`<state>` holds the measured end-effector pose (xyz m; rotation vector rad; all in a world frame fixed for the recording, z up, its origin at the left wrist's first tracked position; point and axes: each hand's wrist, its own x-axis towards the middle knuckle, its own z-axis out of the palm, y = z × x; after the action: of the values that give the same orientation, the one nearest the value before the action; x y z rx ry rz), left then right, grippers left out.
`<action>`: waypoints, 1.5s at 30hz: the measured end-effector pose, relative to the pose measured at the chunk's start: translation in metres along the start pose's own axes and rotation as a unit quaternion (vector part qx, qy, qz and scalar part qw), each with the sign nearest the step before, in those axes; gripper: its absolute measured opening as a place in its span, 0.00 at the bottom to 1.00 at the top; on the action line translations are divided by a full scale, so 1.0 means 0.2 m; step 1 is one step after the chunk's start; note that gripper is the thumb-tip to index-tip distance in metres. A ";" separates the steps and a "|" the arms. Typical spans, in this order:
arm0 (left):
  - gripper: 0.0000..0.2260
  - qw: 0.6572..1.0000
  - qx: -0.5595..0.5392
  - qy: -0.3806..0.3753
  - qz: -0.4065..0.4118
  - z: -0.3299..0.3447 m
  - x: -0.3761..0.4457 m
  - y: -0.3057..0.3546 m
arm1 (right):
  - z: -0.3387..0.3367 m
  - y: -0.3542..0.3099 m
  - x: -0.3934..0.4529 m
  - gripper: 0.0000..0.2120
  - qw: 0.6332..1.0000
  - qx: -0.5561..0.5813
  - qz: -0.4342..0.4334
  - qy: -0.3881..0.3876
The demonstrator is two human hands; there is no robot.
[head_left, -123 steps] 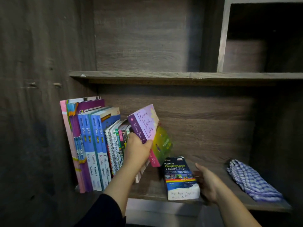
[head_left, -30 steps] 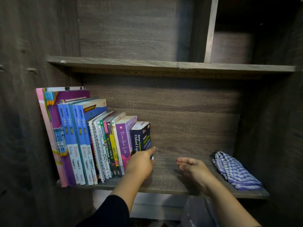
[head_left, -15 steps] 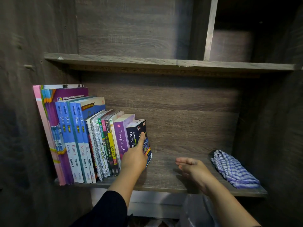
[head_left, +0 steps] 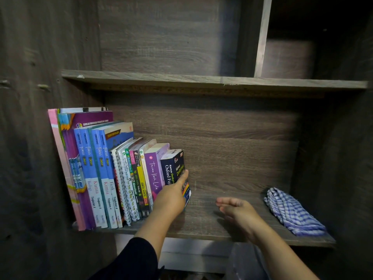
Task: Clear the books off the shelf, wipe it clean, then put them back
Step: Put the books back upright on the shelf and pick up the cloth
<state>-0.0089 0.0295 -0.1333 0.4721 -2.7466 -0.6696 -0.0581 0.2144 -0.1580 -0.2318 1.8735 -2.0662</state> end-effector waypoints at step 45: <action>0.27 0.889 -0.438 -0.134 0.001 0.17 -0.01 0.37 | -0.33 -0.43 -0.10 0.09 0.983 -0.096 -0.017 0.155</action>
<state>-0.0360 0.1057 -0.1268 0.1599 -2.2946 -1.9407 -0.0740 0.2888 -0.0782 0.0164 2.2701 -2.0382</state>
